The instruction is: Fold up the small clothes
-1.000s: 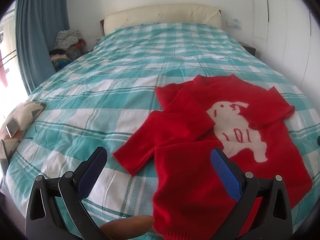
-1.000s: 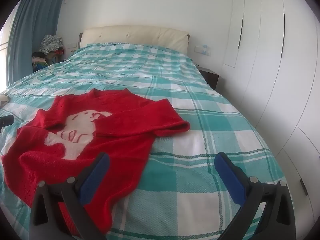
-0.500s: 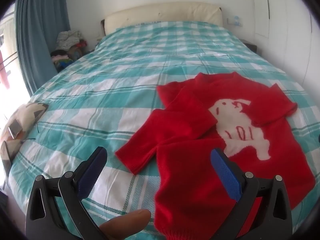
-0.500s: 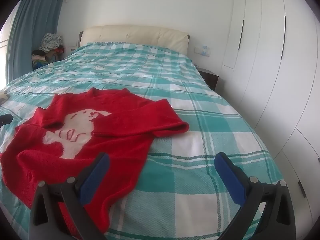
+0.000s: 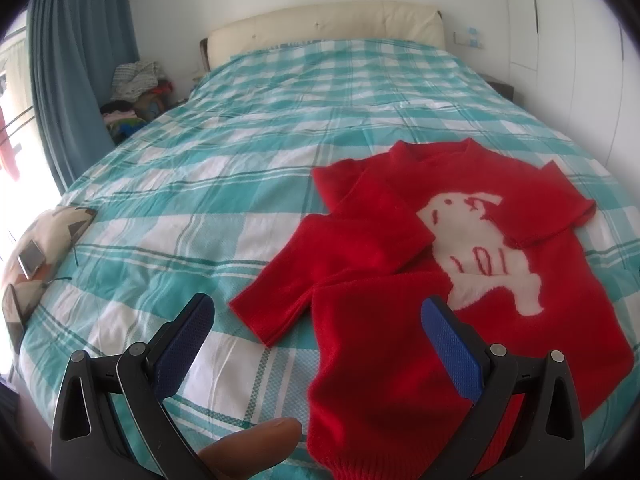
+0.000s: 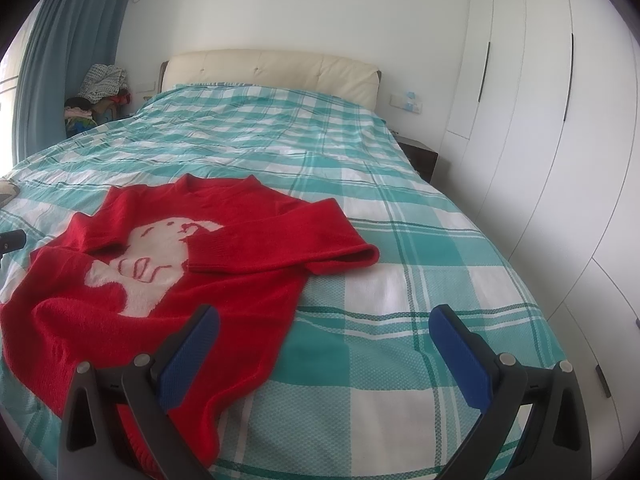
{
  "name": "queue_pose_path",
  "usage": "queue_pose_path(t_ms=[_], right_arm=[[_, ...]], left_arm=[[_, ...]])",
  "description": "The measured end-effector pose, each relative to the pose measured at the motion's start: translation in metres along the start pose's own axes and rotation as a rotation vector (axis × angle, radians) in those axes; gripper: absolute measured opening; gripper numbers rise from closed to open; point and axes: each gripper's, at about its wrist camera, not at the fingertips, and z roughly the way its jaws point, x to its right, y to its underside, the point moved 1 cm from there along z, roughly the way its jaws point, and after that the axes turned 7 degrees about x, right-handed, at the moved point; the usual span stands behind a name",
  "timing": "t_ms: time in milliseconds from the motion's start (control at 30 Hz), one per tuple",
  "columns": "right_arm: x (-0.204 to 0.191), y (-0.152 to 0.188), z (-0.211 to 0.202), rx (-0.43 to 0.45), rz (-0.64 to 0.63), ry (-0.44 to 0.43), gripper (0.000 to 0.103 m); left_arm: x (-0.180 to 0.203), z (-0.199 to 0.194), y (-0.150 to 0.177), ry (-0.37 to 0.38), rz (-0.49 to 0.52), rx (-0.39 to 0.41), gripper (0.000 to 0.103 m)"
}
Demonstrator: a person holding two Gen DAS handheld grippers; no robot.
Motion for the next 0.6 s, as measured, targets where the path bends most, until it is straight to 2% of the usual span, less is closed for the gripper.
queue_pose_path(t_ms=[600], right_arm=[[-0.0067,0.0025,0.0025,-0.009,-0.017,-0.010,0.103]], left_arm=[[0.0011,-0.0001,0.0037,-0.001,0.005,-0.005,0.103]])
